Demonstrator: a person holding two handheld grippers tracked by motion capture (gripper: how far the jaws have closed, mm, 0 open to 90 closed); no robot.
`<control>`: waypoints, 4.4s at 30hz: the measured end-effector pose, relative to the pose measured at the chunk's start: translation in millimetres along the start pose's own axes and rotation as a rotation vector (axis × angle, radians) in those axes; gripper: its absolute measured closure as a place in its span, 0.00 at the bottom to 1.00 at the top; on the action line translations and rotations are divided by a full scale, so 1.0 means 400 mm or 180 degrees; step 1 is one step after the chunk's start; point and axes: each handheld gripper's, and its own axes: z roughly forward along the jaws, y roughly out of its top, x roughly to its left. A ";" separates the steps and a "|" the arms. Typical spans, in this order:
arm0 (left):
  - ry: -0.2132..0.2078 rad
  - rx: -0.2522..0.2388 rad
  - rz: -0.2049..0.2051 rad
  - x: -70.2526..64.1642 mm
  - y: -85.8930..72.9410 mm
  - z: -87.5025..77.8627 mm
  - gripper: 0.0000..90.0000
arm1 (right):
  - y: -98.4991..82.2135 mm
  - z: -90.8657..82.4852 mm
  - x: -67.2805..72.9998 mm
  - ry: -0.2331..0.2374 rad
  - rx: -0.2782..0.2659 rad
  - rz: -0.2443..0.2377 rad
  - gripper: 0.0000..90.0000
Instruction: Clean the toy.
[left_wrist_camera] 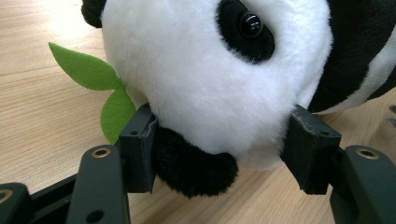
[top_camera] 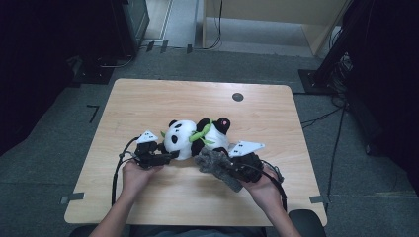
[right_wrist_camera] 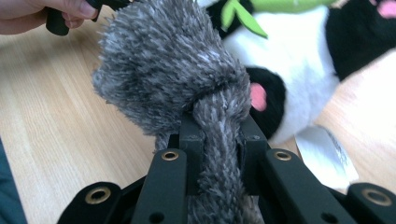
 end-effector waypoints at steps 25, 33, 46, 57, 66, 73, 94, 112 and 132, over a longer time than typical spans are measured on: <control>0.0027 0.0000 -0.0007 -0.001 0.000 0.002 0.41 | -0.013 0.001 0.041 0.0260 0.0115 -0.0101 0.86; 0.0026 0.0003 -0.0007 -0.001 0.000 0.002 0.41 | 0.060 0.109 0.116 0.0371 0.0294 -0.0340 0.86; 0.0029 0.0008 -0.0010 -0.001 0.001 0.001 0.41 | 0.142 0.266 0.143 0.0068 0.0405 -0.0558 0.86; 0.0021 0.0005 0.0002 -0.001 0.001 0.001 0.41 | 0.132 0.268 0.110 -0.0127 0.0399 -0.0488 0.86; 0.0014 0.0005 -0.0014 0.000 0.001 0.001 0.41 | 0.109 0.225 0.094 -0.0192 0.0440 -0.0459 0.87; 0.0020 0.0018 0.0019 -0.001 0.000 0.001 0.41 | 0.087 0.181 0.079 -0.0153 0.0420 -0.0415 0.87; 0.0005 0.0007 -0.0010 0.001 0.000 0.002 0.41 | 0.027 0.041 0.015 0.0088 0.0331 -0.0251 0.87; 0.0000 0.0012 -0.0007 0.002 0.001 0.002 0.42 | -0.022 0.014 -0.048 0.0007 0.0451 -0.0125 0.85; 0.0039 0.0124 0.0079 0.006 0.015 0.000 0.43 | -0.040 -0.011 -0.149 -0.0328 0.0096 0.0130 0.85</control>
